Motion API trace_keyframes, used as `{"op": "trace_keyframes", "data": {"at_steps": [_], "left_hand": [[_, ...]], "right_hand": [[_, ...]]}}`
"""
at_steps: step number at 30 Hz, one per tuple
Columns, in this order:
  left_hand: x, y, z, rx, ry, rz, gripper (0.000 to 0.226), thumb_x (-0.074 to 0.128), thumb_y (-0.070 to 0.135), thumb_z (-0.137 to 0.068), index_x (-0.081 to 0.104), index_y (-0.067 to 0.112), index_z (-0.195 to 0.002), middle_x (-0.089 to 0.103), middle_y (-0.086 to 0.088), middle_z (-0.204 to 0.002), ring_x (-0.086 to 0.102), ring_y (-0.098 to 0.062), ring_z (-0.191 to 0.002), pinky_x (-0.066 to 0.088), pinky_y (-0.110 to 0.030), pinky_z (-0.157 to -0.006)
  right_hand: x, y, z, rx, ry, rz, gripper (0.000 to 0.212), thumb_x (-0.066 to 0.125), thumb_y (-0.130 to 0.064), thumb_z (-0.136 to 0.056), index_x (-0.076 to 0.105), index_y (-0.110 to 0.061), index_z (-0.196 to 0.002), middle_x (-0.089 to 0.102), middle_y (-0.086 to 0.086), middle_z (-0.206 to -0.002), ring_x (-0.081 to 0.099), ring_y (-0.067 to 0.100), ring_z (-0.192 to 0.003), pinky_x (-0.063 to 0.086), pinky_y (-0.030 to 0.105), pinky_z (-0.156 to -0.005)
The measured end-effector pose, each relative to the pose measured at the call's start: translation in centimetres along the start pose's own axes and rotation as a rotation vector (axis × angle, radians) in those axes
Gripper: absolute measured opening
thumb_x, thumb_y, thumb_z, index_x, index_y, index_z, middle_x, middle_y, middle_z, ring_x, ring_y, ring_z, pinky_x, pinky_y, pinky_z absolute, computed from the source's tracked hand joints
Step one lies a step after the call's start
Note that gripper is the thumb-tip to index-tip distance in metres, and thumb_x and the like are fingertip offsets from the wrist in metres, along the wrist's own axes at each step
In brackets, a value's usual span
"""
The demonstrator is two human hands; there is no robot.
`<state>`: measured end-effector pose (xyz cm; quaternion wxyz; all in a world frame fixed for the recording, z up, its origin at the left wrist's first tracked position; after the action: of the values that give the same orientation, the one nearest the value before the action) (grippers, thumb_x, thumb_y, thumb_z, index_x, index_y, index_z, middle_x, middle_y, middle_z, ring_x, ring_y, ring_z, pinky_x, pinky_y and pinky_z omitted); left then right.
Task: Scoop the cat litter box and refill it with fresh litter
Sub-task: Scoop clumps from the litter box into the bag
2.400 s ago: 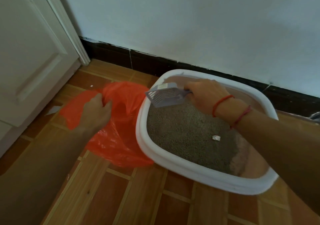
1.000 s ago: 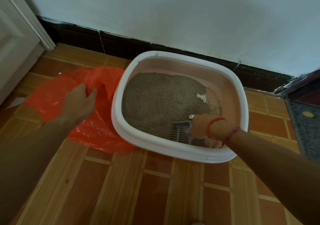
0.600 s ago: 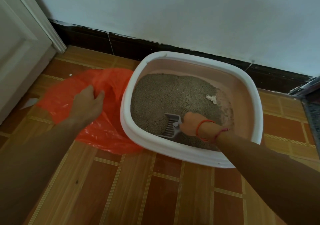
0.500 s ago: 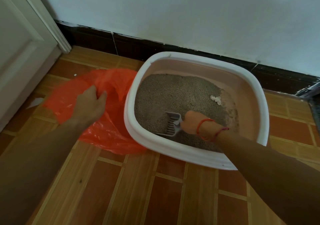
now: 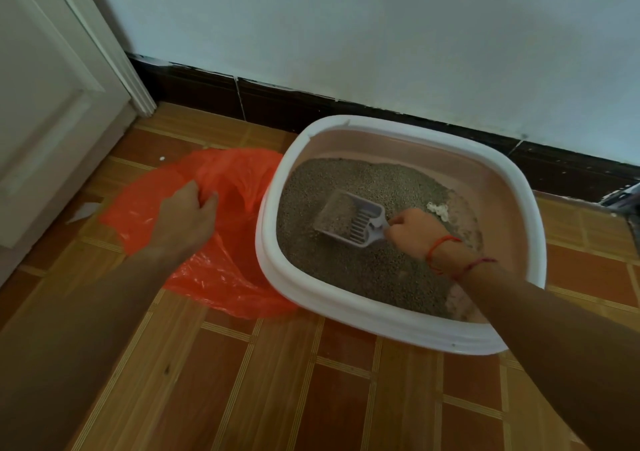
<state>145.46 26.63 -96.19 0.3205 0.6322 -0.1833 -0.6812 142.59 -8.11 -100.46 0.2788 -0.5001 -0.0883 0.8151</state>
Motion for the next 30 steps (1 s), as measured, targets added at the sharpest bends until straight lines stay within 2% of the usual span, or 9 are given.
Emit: {"op": "trace_keyframes", "data": {"at_steps": [2, 4, 6, 10, 18, 21, 25, 28, 30], "left_hand": [[0.2, -0.1, -0.1, -0.006, -0.011, 0.019, 0.024, 0.044, 0.027, -0.104, 0.055, 0.008, -0.094, 0.059, -0.011, -0.081, 0.054, -0.022, -0.062, 0.051, -0.038, -0.057], [0.1, 0.0, -0.1, -0.009, -0.016, 0.027, 0.022, 0.044, 0.027, -0.104, 0.055, 0.009, -0.095, 0.06, -0.011, -0.081, 0.055, -0.022, -0.062, 0.051, -0.038, -0.057], [0.1, 0.0, -0.1, -0.009, -0.012, 0.029, 0.021, 0.044, 0.026, -0.103, 0.054, 0.011, -0.093, 0.059, -0.01, -0.081, 0.056, -0.022, -0.062, 0.051, -0.038, -0.056], [0.0, 0.2, 0.0, 0.001, 0.011, 0.006, 0.024, 0.045, 0.024, -0.103, 0.052, 0.012, -0.084, 0.055, -0.006, -0.075, 0.05, -0.018, -0.058, 0.04, -0.029, -0.05], [0.0, -0.4, -0.2, -0.007, -0.002, 0.024, 0.023, 0.044, 0.026, -0.103, 0.054, 0.007, -0.093, 0.057, -0.009, -0.078, 0.052, -0.02, -0.06, 0.045, -0.033, -0.051], [0.1, -0.3, -0.2, -0.004, 0.001, 0.019, 0.022, 0.044, 0.025, -0.104, 0.054, 0.008, -0.093, 0.056, -0.008, -0.078, 0.052, -0.019, -0.059, 0.044, -0.03, -0.05], [0.1, -0.2, -0.3, -0.002, 0.001, 0.04, 0.022, 0.044, 0.026, -0.103, 0.054, 0.009, -0.095, 0.058, -0.009, -0.08, 0.053, -0.02, -0.06, 0.047, -0.032, -0.052], [0.2, -0.3, -0.4, -0.007, 0.003, 0.038, 0.021, 0.044, 0.026, -0.104, 0.054, 0.01, -0.094, 0.057, -0.008, -0.079, 0.053, -0.02, -0.06, 0.048, -0.033, -0.053], [0.2, -0.4, -0.3, -0.007, 0.001, 0.037, 0.021, 0.044, 0.026, -0.104, 0.054, 0.01, -0.094, 0.057, -0.008, -0.079, 0.052, -0.019, -0.06, 0.047, -0.031, -0.051]], "right_hand": [[-1.1, 0.0, -0.2, -0.003, 0.032, -0.025, 0.03, 0.053, -0.016, -0.089, 0.06, -0.012, -0.06, 0.052, 0.005, -0.057, 0.043, 0.018, -0.052, 0.036, 0.021, -0.051], [-1.7, -0.2, -0.3, -0.006, 0.039, -0.069, 0.025, 0.054, -0.016, -0.087, 0.067, -0.006, -0.069, 0.057, 0.008, -0.063, 0.046, 0.021, -0.056, 0.04, 0.026, -0.056], [-2.1, -0.3, -0.3, -0.005, 0.055, -0.056, 0.026, 0.053, -0.016, -0.087, 0.066, -0.007, -0.067, 0.059, 0.009, -0.065, 0.047, 0.02, -0.056, 0.043, 0.026, -0.055], [-2.1, -0.5, -0.6, -0.014, 0.037, -0.092, 0.025, 0.053, -0.016, -0.088, 0.069, -0.004, -0.074, 0.057, 0.007, -0.062, 0.047, 0.018, -0.053, 0.043, 0.026, -0.054], [-2.6, -0.6, -0.8, -0.012, 0.065, -0.11, 0.024, 0.053, -0.016, -0.089, 0.072, -0.002, -0.083, 0.059, 0.01, -0.068, 0.046, 0.018, -0.054, 0.042, 0.025, -0.053], [-2.6, -0.5, -0.9, -0.013, 0.065, -0.115, 0.024, 0.054, -0.017, -0.089, 0.072, -0.001, -0.086, 0.058, 0.009, -0.066, 0.046, 0.017, -0.054, 0.041, 0.024, -0.051], [-2.9, -0.6, -1.1, -0.017, 0.076, -0.1, 0.022, 0.054, -0.016, -0.088, 0.072, -0.007, -0.081, 0.061, 0.008, -0.067, 0.049, 0.016, -0.055, 0.042, 0.022, -0.051], [-3.2, -0.7, -1.0, -0.017, 0.082, -0.076, 0.023, 0.054, -0.016, -0.087, 0.067, -0.007, -0.07, 0.056, 0.006, -0.061, 0.044, 0.015, -0.051, 0.039, 0.021, -0.049], [-3.2, -0.7, -0.9, -0.013, 0.077, -0.067, 0.024, 0.054, -0.017, -0.087, 0.068, -0.005, -0.071, 0.054, 0.005, -0.06, 0.042, 0.015, -0.05, 0.038, 0.021, -0.048]]}}
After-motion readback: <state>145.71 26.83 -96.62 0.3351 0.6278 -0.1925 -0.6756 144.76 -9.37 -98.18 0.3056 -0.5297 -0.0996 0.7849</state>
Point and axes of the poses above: each hand's wrist, its own z-axis away from the middle knuckle, its own x-axis out of the palm, y = z × x, the point moved 8 cm from there along -z, towards the middle knuckle
